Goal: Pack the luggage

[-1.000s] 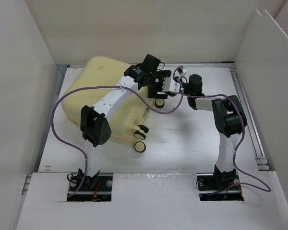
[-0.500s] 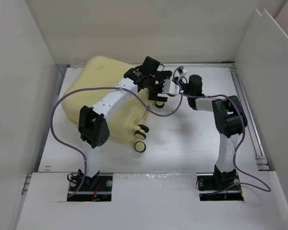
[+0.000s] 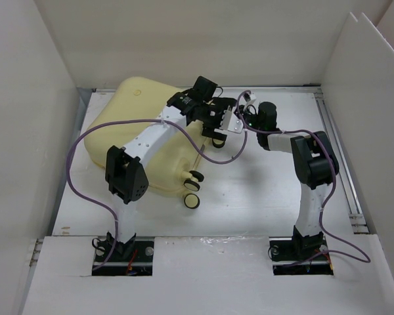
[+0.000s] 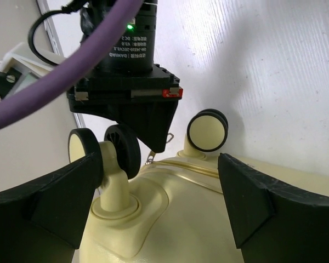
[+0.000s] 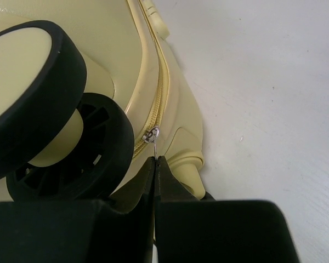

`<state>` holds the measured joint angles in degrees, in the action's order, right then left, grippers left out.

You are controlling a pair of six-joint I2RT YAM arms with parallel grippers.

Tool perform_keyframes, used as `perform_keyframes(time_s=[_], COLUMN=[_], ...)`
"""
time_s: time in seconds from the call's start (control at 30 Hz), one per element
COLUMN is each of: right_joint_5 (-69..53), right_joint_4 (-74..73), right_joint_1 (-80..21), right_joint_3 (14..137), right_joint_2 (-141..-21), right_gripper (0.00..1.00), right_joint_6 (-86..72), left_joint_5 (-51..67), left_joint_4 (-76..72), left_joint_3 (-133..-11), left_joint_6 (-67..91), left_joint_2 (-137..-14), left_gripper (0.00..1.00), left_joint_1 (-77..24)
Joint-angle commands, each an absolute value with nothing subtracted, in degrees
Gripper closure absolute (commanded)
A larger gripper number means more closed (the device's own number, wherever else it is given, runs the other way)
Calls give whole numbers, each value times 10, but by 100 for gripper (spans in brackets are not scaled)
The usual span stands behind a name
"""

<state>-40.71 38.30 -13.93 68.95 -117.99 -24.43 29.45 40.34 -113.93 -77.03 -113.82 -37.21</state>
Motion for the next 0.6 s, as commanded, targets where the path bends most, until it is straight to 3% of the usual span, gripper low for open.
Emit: perform_keyframes(time_s=[0.0,0.3,0.57], right_joint_5=[-374,-374,-374], right_joint_4=[344,333,333], right_joint_1=[-136,-136,-136], right_joint_3=[698,698,703], right_joint_2=[-1165,-1165,-1165], right_gripper=[100,100,100], right_joint_6=[-231,-226,-226], left_joint_5=[324,260,202], left_joint_4=[380,208,192], left_joint_3=[-1138,-1073,-1099], left_joint_6=[-781,-733,-723], left_joint_2=[-1100,-1110,-1177], left_gripper=[13,9,9], left_joint_1=[-365,-354,-342])
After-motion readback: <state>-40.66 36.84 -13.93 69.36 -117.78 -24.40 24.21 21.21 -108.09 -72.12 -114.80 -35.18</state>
